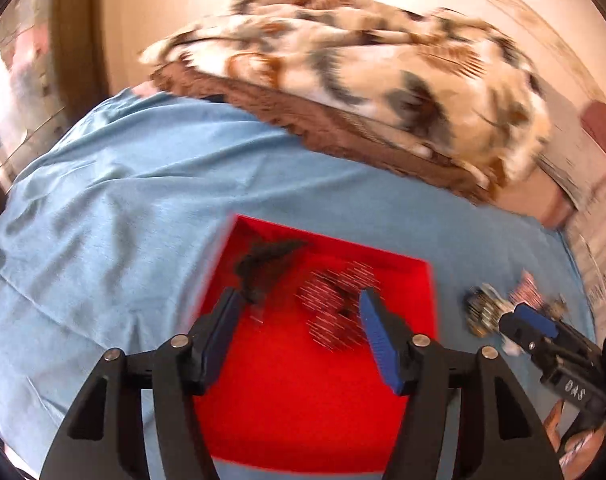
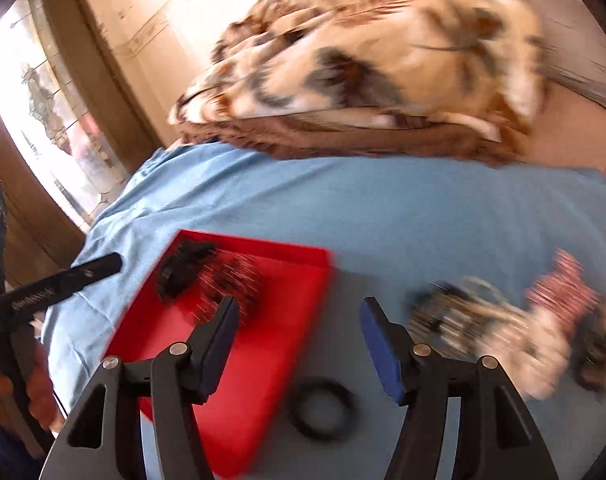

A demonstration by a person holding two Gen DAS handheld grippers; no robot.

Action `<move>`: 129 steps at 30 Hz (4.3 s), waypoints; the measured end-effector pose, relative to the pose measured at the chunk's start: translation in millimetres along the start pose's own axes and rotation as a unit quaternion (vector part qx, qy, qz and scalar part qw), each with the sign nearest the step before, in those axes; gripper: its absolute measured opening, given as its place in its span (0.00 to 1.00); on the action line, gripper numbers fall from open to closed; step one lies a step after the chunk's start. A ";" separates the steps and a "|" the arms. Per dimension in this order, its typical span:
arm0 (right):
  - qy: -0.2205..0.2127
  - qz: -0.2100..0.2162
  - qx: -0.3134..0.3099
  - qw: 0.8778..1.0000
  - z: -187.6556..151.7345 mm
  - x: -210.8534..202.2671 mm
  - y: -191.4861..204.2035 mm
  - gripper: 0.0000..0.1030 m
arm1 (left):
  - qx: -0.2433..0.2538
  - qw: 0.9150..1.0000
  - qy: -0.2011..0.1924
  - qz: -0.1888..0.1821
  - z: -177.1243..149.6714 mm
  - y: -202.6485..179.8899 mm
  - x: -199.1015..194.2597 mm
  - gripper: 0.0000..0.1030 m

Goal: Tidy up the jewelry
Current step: 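Grasp the white cherry-print scrunchie with the right tool while the left tool grasps the black hair tie, then lower the black hair tie into the tray with the left tool while the right releases the scrunchie, then grasp the grey sheer scrunchie with the right tool while the left tool grasps the leopard-print hair tie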

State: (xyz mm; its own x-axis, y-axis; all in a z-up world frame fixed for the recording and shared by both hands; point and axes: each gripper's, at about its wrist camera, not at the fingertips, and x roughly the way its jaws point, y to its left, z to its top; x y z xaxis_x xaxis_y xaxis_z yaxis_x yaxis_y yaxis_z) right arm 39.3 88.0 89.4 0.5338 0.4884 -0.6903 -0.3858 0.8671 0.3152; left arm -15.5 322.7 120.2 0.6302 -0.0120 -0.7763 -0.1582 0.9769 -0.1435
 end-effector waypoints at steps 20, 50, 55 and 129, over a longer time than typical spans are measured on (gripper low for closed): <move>-0.001 -0.063 0.144 0.987 -91.9 -63.9 -173.2 0.65 | 0.193 0.976 0.099 -0.011 -106.3 -180.0 74.0 0.60; -0.008 -0.042 0.176 0.983 -82.1 -61.4 -172.2 0.13 | 0.107 0.986 0.076 -0.103 -96.9 -156.0 23.1 0.06; -0.019 -0.042 0.156 0.987 -82.8 -85.9 -150.2 0.13 | 0.080 0.990 0.049 -0.102 -91.4 -125.1 -8.1 0.06; 0.045 -0.031 0.056 0.997 -83.6 -82.9 -52.6 0.53 | -0.045 0.997 -0.042 0.042 -71.0 47.5 -16.9 0.51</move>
State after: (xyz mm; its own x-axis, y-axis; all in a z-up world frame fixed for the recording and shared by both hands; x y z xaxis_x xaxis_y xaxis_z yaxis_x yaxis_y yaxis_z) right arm -47.6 -6.2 75.7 0.4832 0.4264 -0.7647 -0.2640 0.9037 0.3371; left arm -87.7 354.2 82.9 0.6723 0.0899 -0.7348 -0.2774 0.9509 -0.1375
